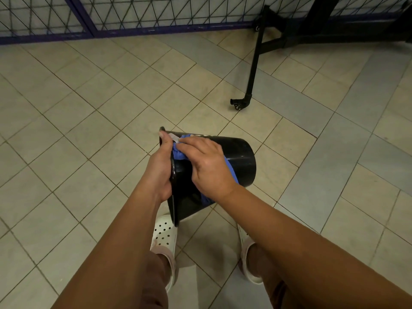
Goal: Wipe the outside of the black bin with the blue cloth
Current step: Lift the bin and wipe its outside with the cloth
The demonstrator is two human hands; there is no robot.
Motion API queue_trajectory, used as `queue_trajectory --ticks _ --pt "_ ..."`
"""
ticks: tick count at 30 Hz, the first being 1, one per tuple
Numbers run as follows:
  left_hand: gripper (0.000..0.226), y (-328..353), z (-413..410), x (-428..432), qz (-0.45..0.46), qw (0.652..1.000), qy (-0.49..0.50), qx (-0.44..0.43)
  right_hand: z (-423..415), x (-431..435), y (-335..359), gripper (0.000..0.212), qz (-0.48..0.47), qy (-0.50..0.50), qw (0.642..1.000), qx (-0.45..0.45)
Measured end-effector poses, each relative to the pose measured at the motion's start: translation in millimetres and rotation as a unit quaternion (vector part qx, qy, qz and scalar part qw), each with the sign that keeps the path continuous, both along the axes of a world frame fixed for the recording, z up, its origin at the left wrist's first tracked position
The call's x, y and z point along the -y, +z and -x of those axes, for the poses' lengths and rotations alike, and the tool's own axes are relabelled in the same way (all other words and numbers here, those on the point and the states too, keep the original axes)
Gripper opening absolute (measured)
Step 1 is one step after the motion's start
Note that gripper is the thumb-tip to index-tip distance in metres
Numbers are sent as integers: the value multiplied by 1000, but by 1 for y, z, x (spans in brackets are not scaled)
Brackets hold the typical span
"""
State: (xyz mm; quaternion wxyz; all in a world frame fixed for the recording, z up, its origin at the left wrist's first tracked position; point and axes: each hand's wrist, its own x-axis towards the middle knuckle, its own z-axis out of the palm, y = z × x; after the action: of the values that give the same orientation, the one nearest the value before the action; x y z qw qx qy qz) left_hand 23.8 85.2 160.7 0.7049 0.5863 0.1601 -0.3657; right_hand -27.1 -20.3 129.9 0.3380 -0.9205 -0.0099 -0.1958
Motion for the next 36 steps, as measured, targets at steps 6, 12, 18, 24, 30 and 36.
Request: queue_trajectory --ticks 6,12,18,24,30,36 --pt "62 -1 4 3 28 998 -26 49 0 2 -1 42 -24 -140 986 -92" --pt "58 0 -1 6 40 999 35 -9 9 22 4 36 74 -26 996 -40" --pt "75 -1 -8 6 65 994 58 -60 14 26 -9 32 16 55 997 43" --pt "78 -7 -9 -1 89 989 78 -85 6 2 -5 34 10 105 994 35" --pt "65 -1 -2 5 116 990 76 -30 -7 6 6 42 60 37 997 -22" --pt "71 1 2 11 103 992 64 -25 8 2 -7 36 26 -24 999 29"
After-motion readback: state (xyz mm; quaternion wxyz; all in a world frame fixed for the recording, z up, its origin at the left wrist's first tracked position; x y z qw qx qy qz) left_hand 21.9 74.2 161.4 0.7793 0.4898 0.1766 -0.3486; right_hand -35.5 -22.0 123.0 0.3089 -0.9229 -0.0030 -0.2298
